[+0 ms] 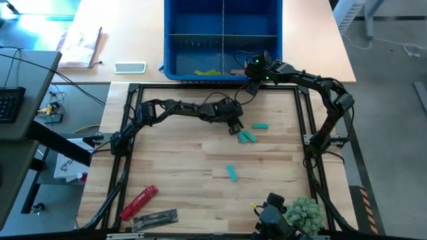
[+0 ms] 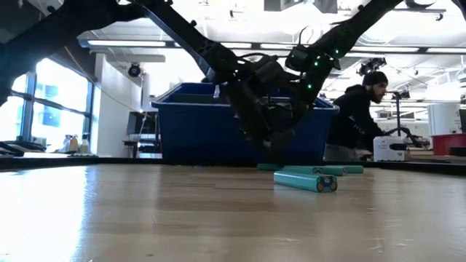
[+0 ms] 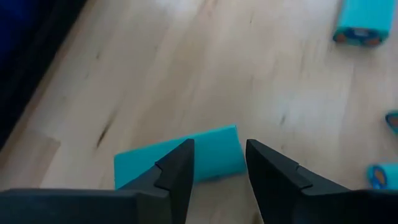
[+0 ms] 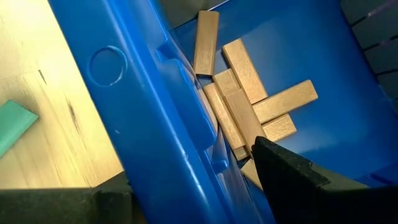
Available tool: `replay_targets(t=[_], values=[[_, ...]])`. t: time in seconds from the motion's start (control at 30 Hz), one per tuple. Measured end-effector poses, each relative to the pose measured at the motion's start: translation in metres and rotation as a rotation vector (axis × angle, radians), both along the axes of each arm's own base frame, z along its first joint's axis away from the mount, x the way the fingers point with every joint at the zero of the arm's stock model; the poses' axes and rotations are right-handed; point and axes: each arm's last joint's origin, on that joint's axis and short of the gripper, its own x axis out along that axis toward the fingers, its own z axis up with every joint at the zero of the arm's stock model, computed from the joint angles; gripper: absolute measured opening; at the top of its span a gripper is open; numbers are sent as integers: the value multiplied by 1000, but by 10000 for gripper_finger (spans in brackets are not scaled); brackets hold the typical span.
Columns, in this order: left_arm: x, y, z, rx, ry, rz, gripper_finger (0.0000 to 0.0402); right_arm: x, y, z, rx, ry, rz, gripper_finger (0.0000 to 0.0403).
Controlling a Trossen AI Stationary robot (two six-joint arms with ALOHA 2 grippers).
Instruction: Sort blocks
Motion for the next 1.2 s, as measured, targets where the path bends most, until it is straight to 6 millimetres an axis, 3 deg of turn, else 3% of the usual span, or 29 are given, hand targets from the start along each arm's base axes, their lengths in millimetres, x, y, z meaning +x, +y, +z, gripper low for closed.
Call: replay_targets(t=[0.3,0.53,0.7,1.07,1.2], values=[[-9,-23,14,-146,102,-252,121,0,0,0,-1,-1,0,194],[-26,-34,51,-149,176,-408,121,0,0,0,0,0,0,194],[-25,-32,48,-181,150,-444,121,0,0,0,2,1,-1,194],[-26,-18,42,-317,11,236,148,0,0,0,6,0,0,194],[-28,-22,41,-316,3,374,152,0,0,0,6,-1,0,194]])
